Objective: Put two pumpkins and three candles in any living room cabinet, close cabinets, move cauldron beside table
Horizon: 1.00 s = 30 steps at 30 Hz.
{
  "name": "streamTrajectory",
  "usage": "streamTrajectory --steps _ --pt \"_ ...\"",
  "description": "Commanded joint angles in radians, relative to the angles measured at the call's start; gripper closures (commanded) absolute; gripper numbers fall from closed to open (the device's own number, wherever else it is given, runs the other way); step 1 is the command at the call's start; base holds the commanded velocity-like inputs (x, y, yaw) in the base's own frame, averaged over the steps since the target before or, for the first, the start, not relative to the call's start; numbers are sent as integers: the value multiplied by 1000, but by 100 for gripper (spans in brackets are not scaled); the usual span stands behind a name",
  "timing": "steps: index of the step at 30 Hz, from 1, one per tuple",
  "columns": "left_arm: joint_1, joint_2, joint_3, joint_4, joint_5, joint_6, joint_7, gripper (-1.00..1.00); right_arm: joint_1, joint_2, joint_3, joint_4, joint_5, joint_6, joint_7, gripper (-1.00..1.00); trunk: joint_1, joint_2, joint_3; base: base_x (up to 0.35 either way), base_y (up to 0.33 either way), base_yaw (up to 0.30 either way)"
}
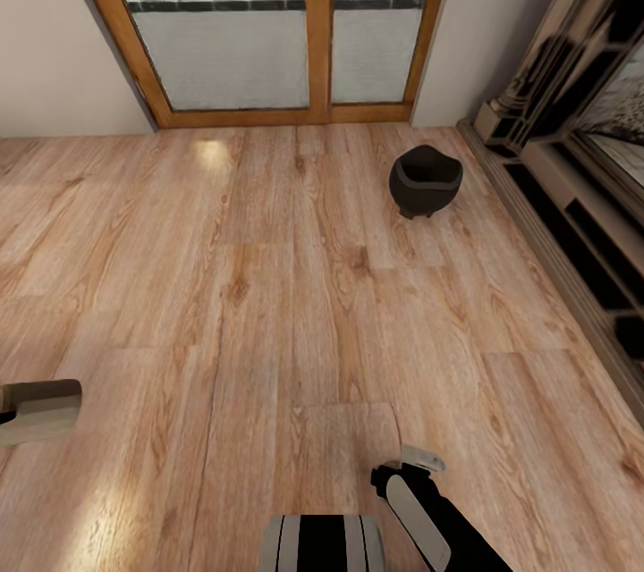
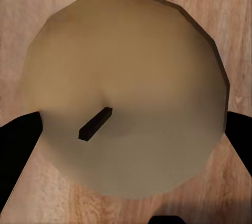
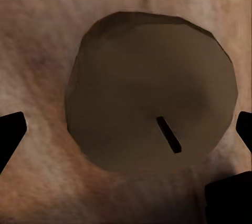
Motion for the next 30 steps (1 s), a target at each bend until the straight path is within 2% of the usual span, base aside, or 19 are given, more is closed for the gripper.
streamTrajectory --steps 1,7,21,30 --pt "0 0 0 0 1 0 0 100 0 0 0 0 0 0 0 -100 0 0 0 136 41 0" --pt "0 0 0 0 -1 0 0 100 0 0 0 1 1 0 0 -100 0 0 0 109 -70 0" --pt "0 0 0 -1 -2 0 0 100 0 1 0 1 1 0 0 -100 0 0 0 6 -29 0" --pt "0 0 0 -1 -2 0 0 100 0 0 0 -1 1 -3 0 -100 3 -1 -23 0 0 0"
